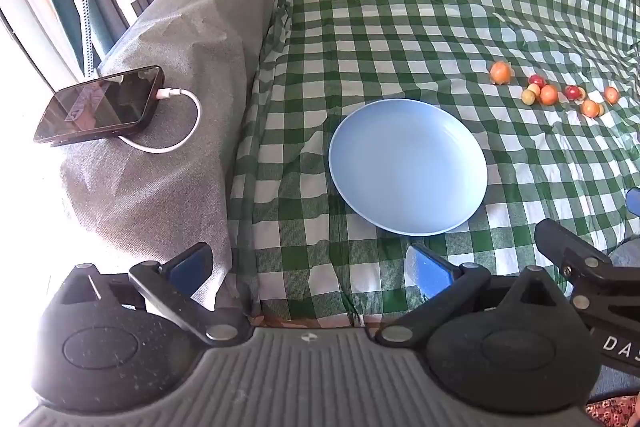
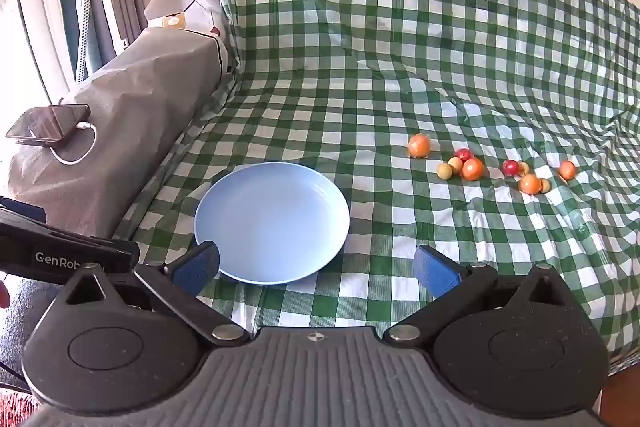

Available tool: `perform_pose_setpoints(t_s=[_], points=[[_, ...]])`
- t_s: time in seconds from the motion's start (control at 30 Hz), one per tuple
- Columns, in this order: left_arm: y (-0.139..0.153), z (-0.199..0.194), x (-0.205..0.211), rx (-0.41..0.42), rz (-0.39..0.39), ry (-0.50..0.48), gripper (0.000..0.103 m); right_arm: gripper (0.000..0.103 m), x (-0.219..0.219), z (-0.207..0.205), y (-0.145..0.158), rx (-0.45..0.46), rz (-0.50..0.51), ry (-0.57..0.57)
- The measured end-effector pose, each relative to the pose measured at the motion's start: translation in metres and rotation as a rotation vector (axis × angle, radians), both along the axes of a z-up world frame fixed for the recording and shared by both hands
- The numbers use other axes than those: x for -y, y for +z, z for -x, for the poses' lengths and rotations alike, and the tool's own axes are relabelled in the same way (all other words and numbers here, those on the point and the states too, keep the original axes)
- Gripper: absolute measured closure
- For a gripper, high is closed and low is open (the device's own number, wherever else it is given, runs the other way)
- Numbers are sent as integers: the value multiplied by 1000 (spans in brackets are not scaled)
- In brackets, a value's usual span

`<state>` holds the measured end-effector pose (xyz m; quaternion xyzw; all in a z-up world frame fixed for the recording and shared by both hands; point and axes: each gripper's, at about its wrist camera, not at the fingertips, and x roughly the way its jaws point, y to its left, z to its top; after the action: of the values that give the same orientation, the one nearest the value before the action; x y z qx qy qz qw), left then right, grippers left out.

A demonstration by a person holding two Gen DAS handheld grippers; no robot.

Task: Organize fruits

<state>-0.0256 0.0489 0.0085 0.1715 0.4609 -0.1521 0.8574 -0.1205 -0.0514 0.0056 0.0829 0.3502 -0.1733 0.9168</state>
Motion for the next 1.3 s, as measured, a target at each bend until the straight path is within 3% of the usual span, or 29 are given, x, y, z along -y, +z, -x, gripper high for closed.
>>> perform_pose_setpoints(t_s=[1.3], points=[[-2,3,-5,-8,0,-9,0,0,-1,2,-4,-8,-3,-2]])
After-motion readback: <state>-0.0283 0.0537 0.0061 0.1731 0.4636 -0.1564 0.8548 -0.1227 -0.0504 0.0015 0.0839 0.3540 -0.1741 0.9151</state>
